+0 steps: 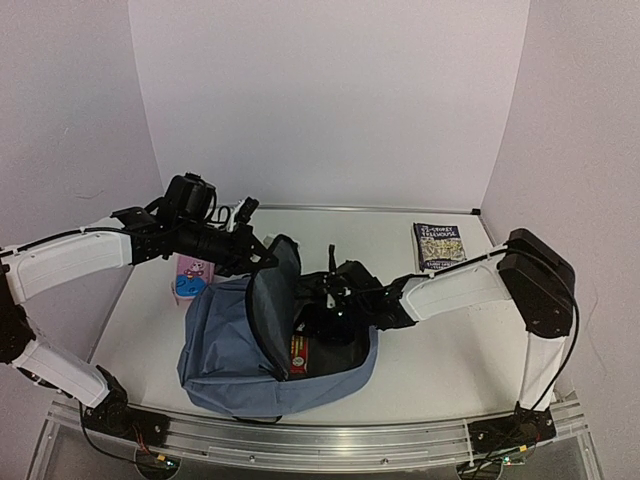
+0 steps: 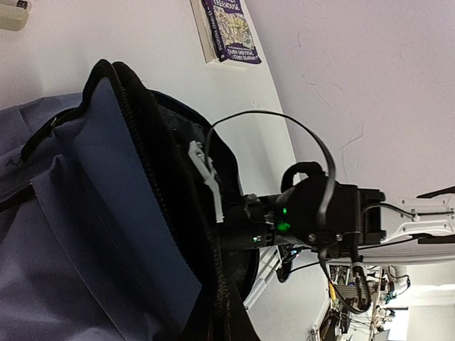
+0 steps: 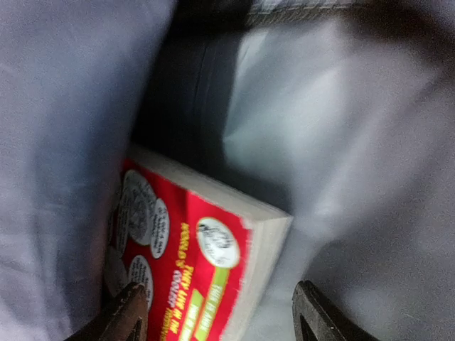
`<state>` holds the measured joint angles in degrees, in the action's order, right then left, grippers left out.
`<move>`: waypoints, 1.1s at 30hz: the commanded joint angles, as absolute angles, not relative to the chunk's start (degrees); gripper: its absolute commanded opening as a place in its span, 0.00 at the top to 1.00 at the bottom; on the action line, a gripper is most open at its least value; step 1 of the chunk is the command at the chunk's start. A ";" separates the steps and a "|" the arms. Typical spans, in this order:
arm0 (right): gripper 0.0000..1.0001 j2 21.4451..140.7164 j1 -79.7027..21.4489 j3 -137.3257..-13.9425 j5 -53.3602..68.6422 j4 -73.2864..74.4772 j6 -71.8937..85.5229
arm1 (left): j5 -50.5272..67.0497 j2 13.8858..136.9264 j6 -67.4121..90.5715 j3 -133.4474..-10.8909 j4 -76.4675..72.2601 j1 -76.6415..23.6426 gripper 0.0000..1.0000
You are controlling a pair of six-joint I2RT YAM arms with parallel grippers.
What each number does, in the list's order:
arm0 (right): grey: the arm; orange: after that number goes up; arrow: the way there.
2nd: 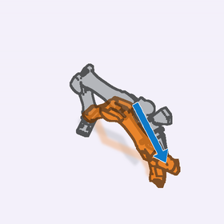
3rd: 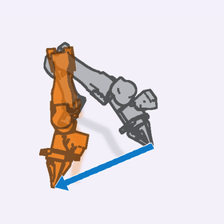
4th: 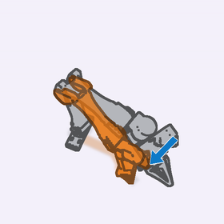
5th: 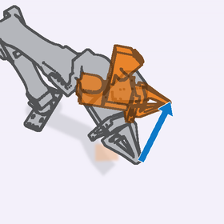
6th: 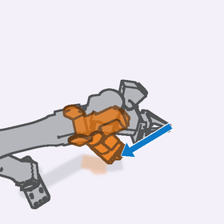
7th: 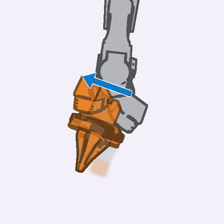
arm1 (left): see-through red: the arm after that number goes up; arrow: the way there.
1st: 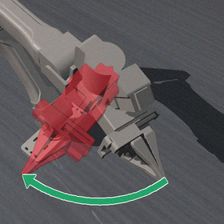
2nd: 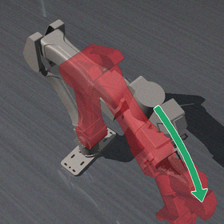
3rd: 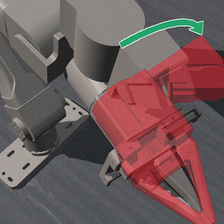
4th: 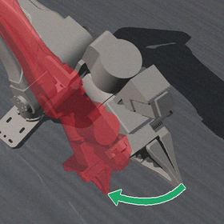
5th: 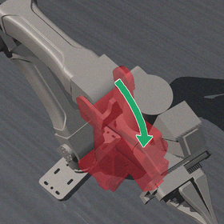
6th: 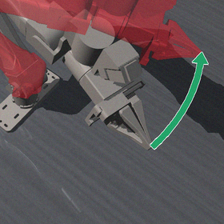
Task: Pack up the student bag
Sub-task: Place the book in the student bag.
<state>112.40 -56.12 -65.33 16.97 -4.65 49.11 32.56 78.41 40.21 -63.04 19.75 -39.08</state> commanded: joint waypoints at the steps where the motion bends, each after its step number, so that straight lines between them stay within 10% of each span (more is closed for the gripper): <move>1: 0.31 108.88 -56.98 -66.18 8.86 3.86 45.94 | 29.87 76.55 39.41 -64.08 21.50 -38.50 1.00; 20: 0.61 116.95 -62.45 -74.22 11.51 -3.26 48.59 | 26.10 75.25 40.52 -60.41 24.39 -37.88 1.00; 33: 0.45 96.67 -62.48 -64.99 -3.93 3.73 47.80 | 11.52 71.35 46.04 -46.20 32.05 -37.38 1.00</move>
